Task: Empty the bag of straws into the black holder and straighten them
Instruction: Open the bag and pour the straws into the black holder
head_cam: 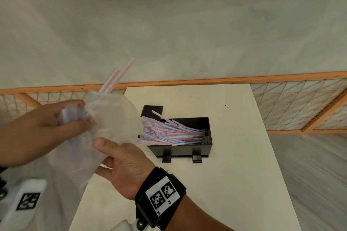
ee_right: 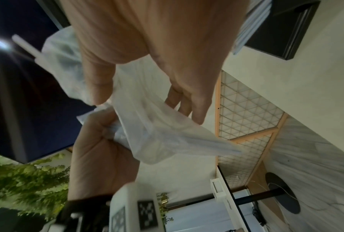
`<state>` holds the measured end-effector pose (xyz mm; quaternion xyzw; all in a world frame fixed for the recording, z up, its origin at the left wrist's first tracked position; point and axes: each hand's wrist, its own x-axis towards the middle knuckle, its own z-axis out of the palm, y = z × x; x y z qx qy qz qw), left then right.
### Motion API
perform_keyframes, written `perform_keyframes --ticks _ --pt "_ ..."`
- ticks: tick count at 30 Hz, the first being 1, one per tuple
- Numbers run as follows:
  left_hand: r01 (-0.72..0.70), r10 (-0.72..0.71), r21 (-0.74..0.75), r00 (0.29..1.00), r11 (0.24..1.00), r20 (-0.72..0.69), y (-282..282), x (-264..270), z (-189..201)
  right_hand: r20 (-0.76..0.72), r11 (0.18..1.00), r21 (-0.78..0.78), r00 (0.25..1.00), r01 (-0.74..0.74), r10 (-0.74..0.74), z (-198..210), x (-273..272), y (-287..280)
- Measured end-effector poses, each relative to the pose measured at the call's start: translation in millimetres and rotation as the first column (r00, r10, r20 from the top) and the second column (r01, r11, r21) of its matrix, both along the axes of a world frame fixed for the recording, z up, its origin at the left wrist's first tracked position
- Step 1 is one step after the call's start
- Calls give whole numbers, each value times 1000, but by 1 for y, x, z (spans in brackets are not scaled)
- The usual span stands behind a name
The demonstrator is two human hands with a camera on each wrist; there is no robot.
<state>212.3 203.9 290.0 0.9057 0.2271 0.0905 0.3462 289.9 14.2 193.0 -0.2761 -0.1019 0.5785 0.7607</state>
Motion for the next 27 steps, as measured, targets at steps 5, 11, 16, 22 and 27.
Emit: perform_keyframes --ticks 5,11,16,22,27 --pt "46 -48 -137 999 990 -12 -55 -12 12 49 998 -50 998 38 -36 1 -6 -7" --pt "-52 72 -198 993 979 98 -43 -46 -25 232 1000 20 972 24 -28 7 -16 -16" --pt "-20 113 -488 980 872 163 -80 -34 -31 399 991 61 907 122 -137 3 -12 -22" --pt "94 29 -581 980 808 198 -96 -10 -39 464 974 -8 864 227 -198 -4 0 -39" --pt "217 -53 -639 963 738 265 -115 7 -42 528 969 33 819 246 -226 6 20 -72"
